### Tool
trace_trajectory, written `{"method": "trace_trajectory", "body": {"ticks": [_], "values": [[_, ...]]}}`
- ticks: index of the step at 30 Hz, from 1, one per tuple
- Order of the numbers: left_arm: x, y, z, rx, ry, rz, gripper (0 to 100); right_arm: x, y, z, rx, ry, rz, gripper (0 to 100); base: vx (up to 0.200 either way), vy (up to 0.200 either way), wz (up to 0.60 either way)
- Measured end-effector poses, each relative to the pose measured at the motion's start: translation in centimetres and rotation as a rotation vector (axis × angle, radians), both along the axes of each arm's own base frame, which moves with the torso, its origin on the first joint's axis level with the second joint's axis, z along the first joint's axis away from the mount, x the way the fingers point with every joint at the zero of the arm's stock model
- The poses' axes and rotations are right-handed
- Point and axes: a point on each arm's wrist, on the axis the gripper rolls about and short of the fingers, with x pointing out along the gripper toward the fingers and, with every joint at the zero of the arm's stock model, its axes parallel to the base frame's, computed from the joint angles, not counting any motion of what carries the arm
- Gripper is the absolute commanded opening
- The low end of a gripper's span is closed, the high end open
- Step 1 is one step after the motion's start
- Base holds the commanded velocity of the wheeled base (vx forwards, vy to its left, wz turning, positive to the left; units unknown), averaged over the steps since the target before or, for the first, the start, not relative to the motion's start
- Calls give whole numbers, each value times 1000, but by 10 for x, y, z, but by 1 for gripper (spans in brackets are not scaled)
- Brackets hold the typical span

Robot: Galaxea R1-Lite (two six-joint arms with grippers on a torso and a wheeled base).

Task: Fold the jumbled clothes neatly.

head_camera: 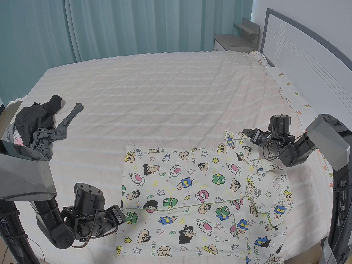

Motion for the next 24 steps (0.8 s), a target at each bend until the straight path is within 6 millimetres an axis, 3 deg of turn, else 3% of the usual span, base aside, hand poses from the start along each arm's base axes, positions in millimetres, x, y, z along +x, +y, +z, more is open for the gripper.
{"method": "trace_trajectory", "body": {"ticks": [15,16,24], "values": [[0,0,0,0,1,0,0,7,5,-29,-20,41,25,100,0,0,0],[0,0,0,1,1,0,0,7,5,-31,-22,43,25,0,0,0,0],[0,0,-1,2,3,0,0,9,4,-35,-25,44,19,0,0,0,0]]}}
